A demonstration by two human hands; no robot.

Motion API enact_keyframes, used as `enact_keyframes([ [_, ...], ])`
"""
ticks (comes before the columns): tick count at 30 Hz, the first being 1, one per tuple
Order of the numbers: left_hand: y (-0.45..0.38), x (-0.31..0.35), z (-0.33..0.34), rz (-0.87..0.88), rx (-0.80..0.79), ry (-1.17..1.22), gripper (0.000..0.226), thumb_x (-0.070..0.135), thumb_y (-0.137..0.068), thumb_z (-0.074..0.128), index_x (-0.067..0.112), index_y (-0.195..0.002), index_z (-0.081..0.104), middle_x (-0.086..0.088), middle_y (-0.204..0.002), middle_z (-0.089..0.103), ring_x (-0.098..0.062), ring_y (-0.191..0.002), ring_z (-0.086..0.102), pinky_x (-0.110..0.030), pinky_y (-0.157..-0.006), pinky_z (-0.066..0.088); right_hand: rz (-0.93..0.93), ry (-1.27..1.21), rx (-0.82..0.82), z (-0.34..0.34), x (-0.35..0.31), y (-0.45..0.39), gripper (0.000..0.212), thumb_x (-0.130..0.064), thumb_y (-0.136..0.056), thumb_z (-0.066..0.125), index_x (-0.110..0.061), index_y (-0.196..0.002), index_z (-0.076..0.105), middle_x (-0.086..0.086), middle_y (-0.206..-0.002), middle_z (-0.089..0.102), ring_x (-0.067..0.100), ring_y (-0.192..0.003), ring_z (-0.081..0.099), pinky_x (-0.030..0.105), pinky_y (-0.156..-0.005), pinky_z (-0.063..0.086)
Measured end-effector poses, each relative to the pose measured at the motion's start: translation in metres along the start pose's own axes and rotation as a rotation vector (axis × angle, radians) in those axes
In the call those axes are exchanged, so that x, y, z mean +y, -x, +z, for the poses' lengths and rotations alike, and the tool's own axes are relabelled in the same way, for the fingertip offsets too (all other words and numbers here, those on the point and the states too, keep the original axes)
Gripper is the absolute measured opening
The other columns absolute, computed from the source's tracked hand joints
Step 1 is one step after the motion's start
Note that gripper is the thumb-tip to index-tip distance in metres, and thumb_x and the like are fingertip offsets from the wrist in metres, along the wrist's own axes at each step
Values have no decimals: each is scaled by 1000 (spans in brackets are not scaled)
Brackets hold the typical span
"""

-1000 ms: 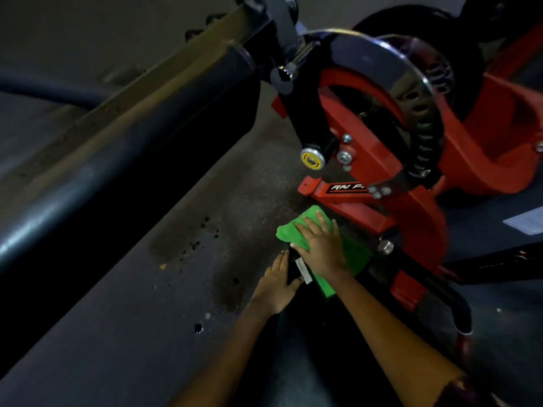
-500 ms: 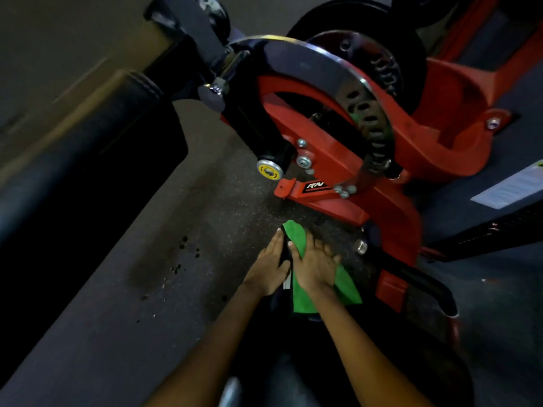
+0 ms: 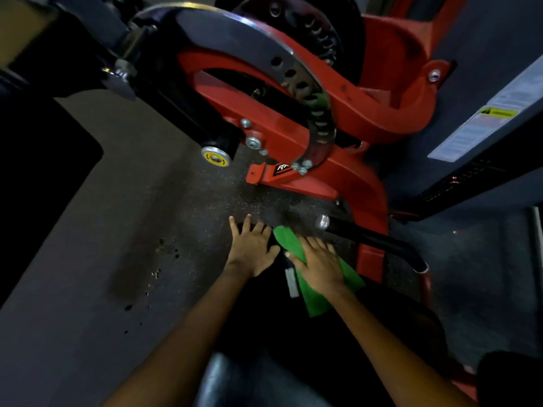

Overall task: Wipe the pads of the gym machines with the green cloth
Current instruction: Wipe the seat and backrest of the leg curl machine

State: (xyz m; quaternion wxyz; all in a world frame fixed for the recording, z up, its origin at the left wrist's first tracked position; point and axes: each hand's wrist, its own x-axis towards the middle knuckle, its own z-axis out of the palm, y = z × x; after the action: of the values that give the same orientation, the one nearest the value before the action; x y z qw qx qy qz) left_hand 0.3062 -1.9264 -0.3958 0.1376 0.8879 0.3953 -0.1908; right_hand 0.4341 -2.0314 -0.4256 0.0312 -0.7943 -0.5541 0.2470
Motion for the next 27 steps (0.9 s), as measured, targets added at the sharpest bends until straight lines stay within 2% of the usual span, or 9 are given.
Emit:
enact_keyframes([
  [1,0,6,0,12,-11,-38,57,44,-95,35,14,-144,33,-5,-148,34,-30,-144,8,-65,-108,-8,20,-30,48,3,17,11,91,-73,-87,1,-13,-132,52,8,-125,60,27,-115,54,41,-93,39],
  [3,4,18,2,39,-41,-87,60,46,-95,34,15,-145,30,-6,-149,32,-29,-144,8,-65,-108,-9,133,-41,140,9,42,28,79,-67,-92,14,-12,-127,57,9,-120,63,29,-111,58,42,-90,42],
  [7,5,53,9,116,-85,-104,68,52,-93,27,10,-146,27,-9,-149,32,-29,-142,14,-64,-106,-14,193,-24,-50,6,45,20,59,-57,-96,30,-23,-144,35,1,-143,43,22,-131,36,37,-103,27],
  [11,1,76,16,85,-81,-127,71,53,-92,25,6,-145,28,-11,-146,34,-29,-141,17,-63,-106,-16,117,-56,-67,5,62,30,83,-71,-79,11,-24,-143,37,-3,-140,47,19,-129,40,35,-100,28],
  [16,1,87,20,98,-153,-184,68,54,-93,30,9,-144,29,-12,-149,29,-33,-143,12,-66,-106,-13,413,-205,-107,8,128,67,62,-58,-95,34,-18,-143,36,4,-147,40,24,-135,32,38,-106,22],
  [21,-4,116,29,126,-163,-143,68,56,-92,30,9,-142,32,-9,-145,36,-32,-139,19,-68,-105,-11,218,-135,-47,9,95,52,95,-78,-72,2,-23,-139,42,-1,-138,49,21,-128,40,40,-102,25],
  [23,-5,126,30,144,-171,-118,66,54,-92,33,9,-140,34,-9,-143,37,-32,-137,23,-68,-106,-9,227,-193,-56,12,116,60,89,-80,-79,11,-22,-140,41,-1,-138,49,21,-130,40,40,-103,25],
  [25,-6,131,30,157,-191,-133,66,54,-92,35,10,-142,32,-10,-146,35,-34,-137,22,-69,-106,-8,372,-344,-58,18,154,76,77,-73,-84,30,-20,-137,44,3,-135,49,28,-131,39,48,-108,25],
  [27,-6,135,30,164,-217,-146,67,55,-92,35,11,-144,30,-9,-148,32,-35,-138,21,-70,-105,-8,495,-429,-67,23,175,88,79,-76,-80,33,-20,-134,47,6,-135,49,33,-130,40,54,-106,26],
])
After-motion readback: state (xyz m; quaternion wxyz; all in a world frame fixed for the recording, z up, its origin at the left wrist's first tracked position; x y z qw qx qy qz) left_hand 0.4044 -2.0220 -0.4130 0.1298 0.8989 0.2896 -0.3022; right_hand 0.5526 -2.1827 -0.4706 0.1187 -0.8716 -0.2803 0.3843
